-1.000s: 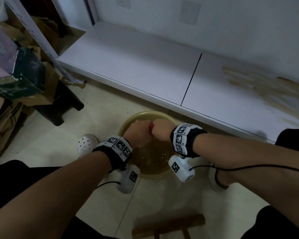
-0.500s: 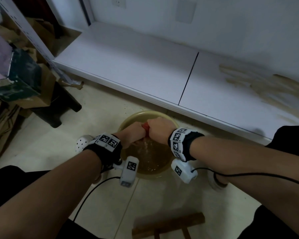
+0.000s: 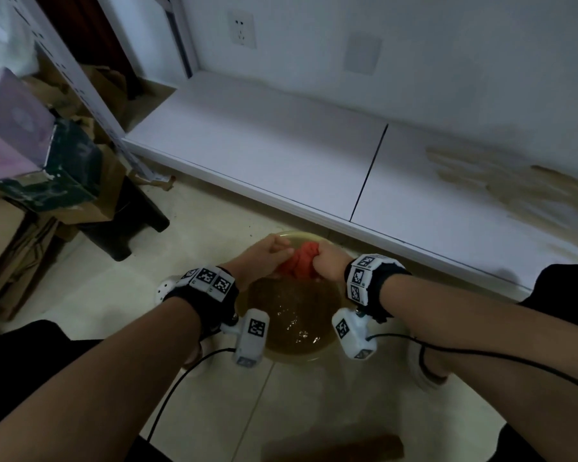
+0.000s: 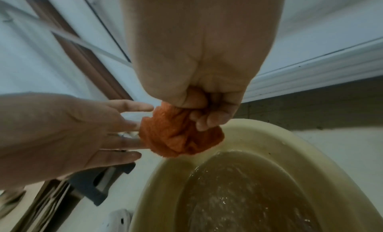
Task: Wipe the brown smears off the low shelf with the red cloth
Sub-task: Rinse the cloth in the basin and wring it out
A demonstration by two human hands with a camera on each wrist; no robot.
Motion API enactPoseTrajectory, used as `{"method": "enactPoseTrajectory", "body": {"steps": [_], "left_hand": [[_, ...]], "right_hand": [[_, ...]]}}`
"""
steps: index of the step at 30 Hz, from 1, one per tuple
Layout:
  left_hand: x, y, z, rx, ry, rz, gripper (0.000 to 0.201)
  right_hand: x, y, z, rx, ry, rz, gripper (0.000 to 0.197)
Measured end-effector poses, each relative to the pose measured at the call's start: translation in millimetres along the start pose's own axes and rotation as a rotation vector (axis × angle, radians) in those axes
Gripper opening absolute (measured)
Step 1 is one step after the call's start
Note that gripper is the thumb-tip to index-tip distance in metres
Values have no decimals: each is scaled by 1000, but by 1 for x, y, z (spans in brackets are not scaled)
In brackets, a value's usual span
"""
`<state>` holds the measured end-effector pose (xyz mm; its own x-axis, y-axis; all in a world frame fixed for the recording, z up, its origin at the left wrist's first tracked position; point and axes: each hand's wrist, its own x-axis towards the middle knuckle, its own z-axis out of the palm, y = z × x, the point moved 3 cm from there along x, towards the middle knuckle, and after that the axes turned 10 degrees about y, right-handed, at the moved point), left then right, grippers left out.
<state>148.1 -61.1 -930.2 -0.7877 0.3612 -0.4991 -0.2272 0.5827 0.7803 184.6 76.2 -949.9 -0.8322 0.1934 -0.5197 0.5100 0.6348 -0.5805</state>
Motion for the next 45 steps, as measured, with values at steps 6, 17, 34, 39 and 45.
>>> {"method": "enactPoseTrajectory", "body": {"steps": [6, 17, 34, 39, 45], "left_hand": [[-9, 3, 6, -41, 39, 26, 45], [-26, 55, -17, 232, 503, 261, 39], [-97, 163, -27, -188, 375, 384, 19], [-115, 182, -33, -409, 229, 298, 20], [-112, 186, -47, -697, 248, 144, 38]], "right_hand": [[-23, -6, -22, 199, -82, -18, 29], [-60, 0, -65, 115, 101, -40, 21], [-113, -33, -124, 296, 224, -169, 54], [-124, -48, -137, 402, 167, -278, 64], [-143, -62, -147, 574, 176, -285, 33]]}}
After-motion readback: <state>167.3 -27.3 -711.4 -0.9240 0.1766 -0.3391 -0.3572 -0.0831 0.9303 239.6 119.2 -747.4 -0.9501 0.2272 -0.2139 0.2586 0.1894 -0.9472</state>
